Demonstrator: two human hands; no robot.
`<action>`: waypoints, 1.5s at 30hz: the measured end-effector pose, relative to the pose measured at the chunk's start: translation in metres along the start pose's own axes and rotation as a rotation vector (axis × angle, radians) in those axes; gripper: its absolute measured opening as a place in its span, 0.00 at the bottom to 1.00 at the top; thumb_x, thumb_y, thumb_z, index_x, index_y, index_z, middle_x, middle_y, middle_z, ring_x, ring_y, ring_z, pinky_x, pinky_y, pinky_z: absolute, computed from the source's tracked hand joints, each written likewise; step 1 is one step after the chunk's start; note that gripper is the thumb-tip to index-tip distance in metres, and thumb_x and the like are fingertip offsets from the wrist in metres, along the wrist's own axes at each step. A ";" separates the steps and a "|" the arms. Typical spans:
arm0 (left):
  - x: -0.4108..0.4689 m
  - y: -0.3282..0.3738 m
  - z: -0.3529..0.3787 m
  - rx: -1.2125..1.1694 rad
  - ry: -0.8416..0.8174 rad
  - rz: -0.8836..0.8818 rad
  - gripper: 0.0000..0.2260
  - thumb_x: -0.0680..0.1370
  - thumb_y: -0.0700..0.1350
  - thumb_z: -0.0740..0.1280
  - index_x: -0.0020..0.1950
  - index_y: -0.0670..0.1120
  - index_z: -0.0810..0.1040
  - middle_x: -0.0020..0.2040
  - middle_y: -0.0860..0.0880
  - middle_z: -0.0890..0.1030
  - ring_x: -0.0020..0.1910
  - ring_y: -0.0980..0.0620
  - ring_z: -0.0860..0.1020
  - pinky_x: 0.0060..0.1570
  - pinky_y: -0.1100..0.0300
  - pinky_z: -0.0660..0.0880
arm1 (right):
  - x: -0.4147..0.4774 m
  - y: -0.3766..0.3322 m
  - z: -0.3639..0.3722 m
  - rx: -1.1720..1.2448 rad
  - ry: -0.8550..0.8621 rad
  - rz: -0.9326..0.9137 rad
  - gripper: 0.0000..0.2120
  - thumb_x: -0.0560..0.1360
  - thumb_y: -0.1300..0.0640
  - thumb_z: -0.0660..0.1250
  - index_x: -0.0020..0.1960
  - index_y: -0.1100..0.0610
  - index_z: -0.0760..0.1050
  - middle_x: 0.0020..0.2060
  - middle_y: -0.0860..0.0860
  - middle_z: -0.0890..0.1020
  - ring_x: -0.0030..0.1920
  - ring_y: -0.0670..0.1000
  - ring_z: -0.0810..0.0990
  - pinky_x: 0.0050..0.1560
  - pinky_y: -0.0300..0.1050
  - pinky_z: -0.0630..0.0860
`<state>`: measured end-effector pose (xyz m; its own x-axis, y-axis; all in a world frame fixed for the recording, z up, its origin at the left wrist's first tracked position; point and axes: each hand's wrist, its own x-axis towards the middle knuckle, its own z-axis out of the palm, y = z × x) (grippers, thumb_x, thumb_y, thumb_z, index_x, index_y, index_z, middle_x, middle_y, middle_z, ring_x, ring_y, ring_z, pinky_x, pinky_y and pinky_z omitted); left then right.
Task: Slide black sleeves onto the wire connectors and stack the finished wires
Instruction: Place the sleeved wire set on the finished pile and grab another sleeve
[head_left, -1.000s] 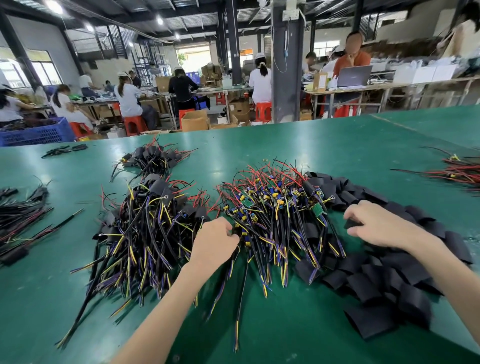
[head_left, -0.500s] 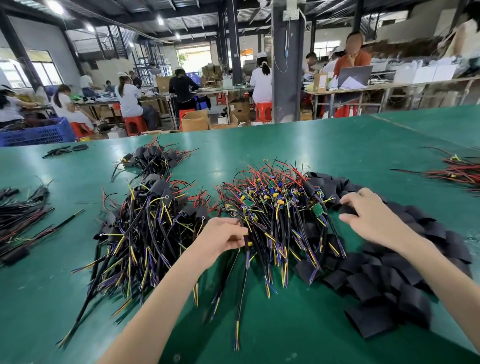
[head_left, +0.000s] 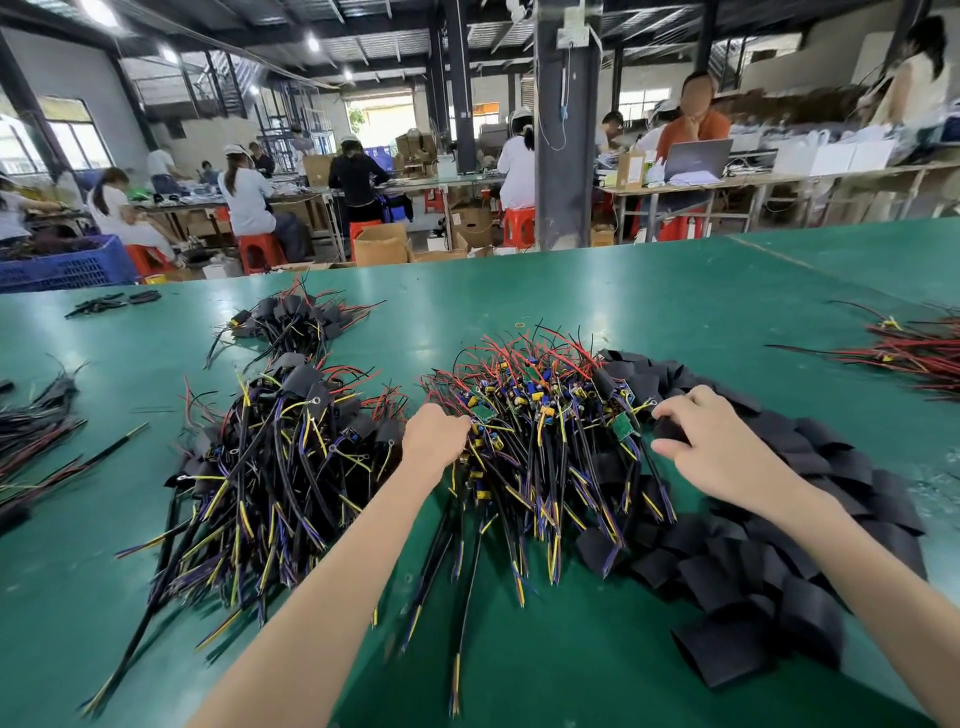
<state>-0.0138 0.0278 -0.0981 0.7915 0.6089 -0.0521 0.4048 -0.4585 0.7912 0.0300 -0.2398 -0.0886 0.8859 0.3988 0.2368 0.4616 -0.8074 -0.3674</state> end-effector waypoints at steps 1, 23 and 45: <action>0.001 -0.002 0.000 -0.045 0.004 -0.016 0.15 0.77 0.45 0.67 0.35 0.45 0.65 0.37 0.40 0.73 0.35 0.46 0.71 0.43 0.52 0.74 | 0.000 0.000 0.000 0.004 -0.001 -0.002 0.18 0.76 0.60 0.66 0.64 0.61 0.71 0.56 0.59 0.69 0.63 0.58 0.66 0.63 0.45 0.59; -0.067 0.094 -0.071 -0.752 -0.036 0.460 0.04 0.78 0.42 0.66 0.43 0.46 0.77 0.34 0.52 0.70 0.28 0.57 0.64 0.28 0.67 0.59 | -0.002 -0.004 0.004 0.090 0.118 -0.129 0.20 0.74 0.56 0.70 0.62 0.61 0.72 0.49 0.54 0.71 0.52 0.54 0.73 0.59 0.44 0.66; -0.080 -0.025 -0.048 -0.065 0.385 0.755 0.01 0.75 0.39 0.70 0.45 0.42 0.80 0.41 0.53 0.74 0.42 0.65 0.72 0.44 0.74 0.65 | -0.017 -0.030 0.017 0.383 0.238 -0.242 0.19 0.67 0.64 0.75 0.55 0.57 0.76 0.46 0.49 0.78 0.45 0.49 0.76 0.54 0.45 0.75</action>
<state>-0.1089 0.0211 -0.0844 0.6233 0.3373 0.7056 -0.2060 -0.7995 0.5642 0.0014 -0.2152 -0.0965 0.7378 0.4082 0.5377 0.6748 -0.4690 -0.5698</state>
